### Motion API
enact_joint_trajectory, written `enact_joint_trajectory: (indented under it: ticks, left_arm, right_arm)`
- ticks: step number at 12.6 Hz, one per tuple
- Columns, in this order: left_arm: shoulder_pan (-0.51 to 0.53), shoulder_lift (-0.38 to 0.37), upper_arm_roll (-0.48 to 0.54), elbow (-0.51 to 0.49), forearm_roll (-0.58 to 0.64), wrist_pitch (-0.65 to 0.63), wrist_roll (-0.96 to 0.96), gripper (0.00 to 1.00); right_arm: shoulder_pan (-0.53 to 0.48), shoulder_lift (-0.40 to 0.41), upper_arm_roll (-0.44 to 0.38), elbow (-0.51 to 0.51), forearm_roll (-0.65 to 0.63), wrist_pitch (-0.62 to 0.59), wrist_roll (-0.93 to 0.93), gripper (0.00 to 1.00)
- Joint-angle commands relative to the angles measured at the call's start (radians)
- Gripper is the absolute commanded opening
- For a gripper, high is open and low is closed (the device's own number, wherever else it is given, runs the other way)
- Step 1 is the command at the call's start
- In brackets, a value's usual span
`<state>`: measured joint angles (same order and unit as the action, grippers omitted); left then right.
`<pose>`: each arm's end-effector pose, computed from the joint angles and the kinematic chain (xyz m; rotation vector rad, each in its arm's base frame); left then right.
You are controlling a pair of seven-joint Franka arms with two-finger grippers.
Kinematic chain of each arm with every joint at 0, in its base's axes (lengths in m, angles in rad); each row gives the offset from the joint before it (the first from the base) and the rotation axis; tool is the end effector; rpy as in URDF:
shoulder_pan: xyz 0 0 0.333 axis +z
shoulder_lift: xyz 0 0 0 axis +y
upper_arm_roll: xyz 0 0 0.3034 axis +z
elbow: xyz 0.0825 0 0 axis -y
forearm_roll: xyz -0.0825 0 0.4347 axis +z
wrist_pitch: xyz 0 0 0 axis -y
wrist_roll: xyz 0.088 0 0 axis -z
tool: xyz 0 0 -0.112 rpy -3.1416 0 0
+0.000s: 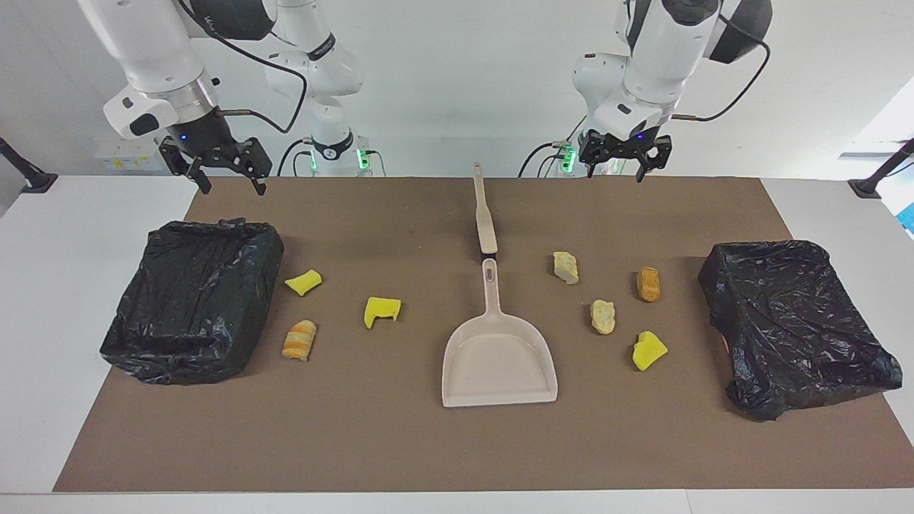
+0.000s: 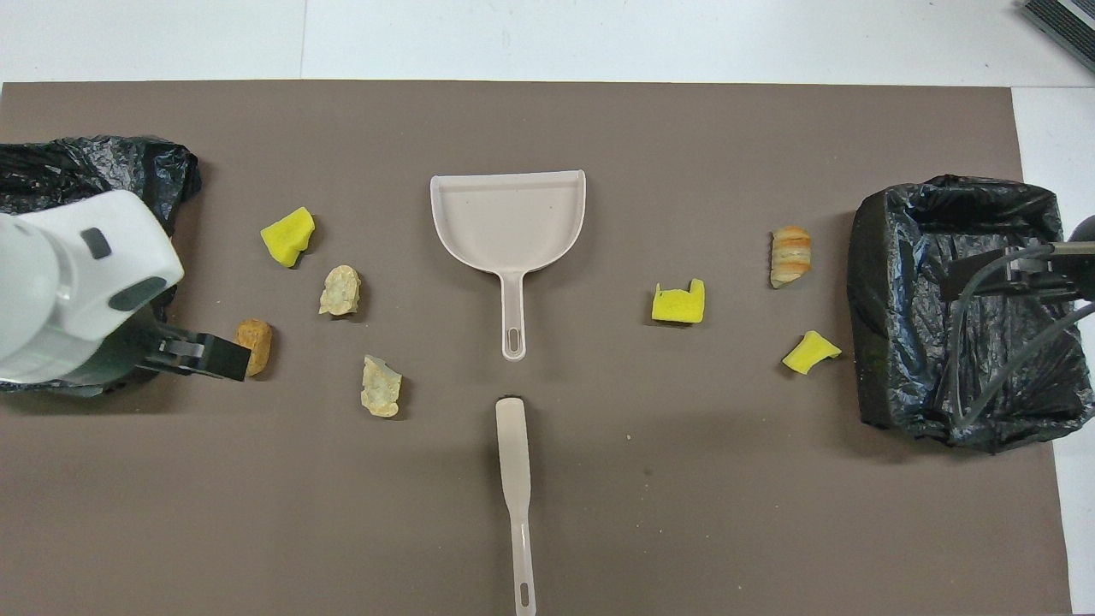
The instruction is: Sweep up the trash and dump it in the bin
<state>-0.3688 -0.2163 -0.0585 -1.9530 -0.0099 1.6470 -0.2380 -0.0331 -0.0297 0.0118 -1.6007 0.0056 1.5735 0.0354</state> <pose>0.4862 -0.2245 0.5370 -3.0935 0.2888 0.1310 0.5963 -0.0120 0.6093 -3.1351 0.0889 -0.0039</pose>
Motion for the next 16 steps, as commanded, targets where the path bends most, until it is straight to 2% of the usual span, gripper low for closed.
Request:
enact_joint_trajectory:
  ticks: [1,4,7,10,12,14,16]
  left_arm:
    - [-0.096,-0.069,0.019,-0.118,-0.01,0.085,-0.122,1.0]
    - [-0.154,-0.066,0.019,-0.194,-0.054,0.202,-0.205,1.0]
    - [-0.248,-0.057,0.019,-0.263,-0.056,0.262,-0.274,1.0]
    - [-0.306,-0.055,0.019,-0.288,-0.056,0.295,-0.34,1.0]
    - [-0.396,-0.028,0.019,-0.337,-0.056,0.347,-0.409,1.0]
    - [-0.494,-0.005,0.019,-0.404,-0.056,0.462,-0.516,1.0]
    - [-0.542,0.009,0.019,-0.429,-0.056,0.496,-0.567,1.0]
  right_arm:
    - [-0.002,-0.007,-0.003,-0.008,-0.003,0.006,-0.019,1.0]
    - [-0.002,-0.007,-0.003,-0.008,-0.004,0.006,-0.019,1.0]
    - [-0.002,-0.007,-0.001,-0.008,-0.003,0.006,-0.018,1.0]
    - [-0.001,-0.007,-0.003,-0.008,-0.003,0.006,-0.017,1.0]
    - [-0.002,-0.007,-0.003,-0.008,-0.003,0.006,-0.019,1.0]
    - [-0.001,-0.007,-0.001,-0.008,-0.003,0.006,-0.019,1.0]
    - [-0.001,-0.007,-0.001,-0.008,-0.004,0.006,-0.019,1.0]
